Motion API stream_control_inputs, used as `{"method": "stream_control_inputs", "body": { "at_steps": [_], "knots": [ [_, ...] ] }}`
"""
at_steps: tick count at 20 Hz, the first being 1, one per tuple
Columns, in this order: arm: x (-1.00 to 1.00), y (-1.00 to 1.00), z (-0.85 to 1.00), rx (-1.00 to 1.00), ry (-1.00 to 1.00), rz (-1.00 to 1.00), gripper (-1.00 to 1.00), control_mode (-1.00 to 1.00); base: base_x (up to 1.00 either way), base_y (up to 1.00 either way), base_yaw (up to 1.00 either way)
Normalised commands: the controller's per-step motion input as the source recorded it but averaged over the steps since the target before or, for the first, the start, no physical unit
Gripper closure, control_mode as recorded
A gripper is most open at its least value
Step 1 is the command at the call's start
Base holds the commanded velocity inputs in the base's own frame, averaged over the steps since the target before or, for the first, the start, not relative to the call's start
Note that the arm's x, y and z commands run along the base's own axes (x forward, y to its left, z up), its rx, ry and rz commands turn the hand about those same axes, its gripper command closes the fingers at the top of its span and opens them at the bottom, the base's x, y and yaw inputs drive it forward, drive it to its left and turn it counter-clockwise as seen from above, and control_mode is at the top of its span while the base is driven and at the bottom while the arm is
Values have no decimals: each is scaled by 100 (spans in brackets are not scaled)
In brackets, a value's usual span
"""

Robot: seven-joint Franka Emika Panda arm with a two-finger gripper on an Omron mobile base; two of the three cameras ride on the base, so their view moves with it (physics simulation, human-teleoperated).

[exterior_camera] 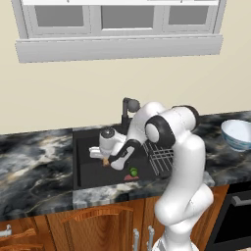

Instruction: Remove the onion and avocado from the sink. Then move the bowl and cup from the counter to the sink for washing.

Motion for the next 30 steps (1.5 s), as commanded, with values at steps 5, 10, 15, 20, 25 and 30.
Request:
{"method": "stream_control_inputs", "body": {
  "at_steps": [5, 10, 15, 20, 25, 30],
  "knots": [
    [-13, -3, 29, -1, -1, -1, 100, -100, 0, 0, 0],
    [-16, -3, 29, 0, -1, 0, 100, -100, 0, 0, 0],
    [-14, -5, 28, 2, 0, -2, 100, -100, 0, 0, 0],
    [-15, -2, 27, 6, 0, -2, 100, -100, 0, 0, 0],
    [-18, -1, 27, 8, 0, -3, 100, -100, 0, 0, 0],
    [-16, 2, 31, 5, -5, 0, 100, -100, 0, 0, 0]
  ]
}}
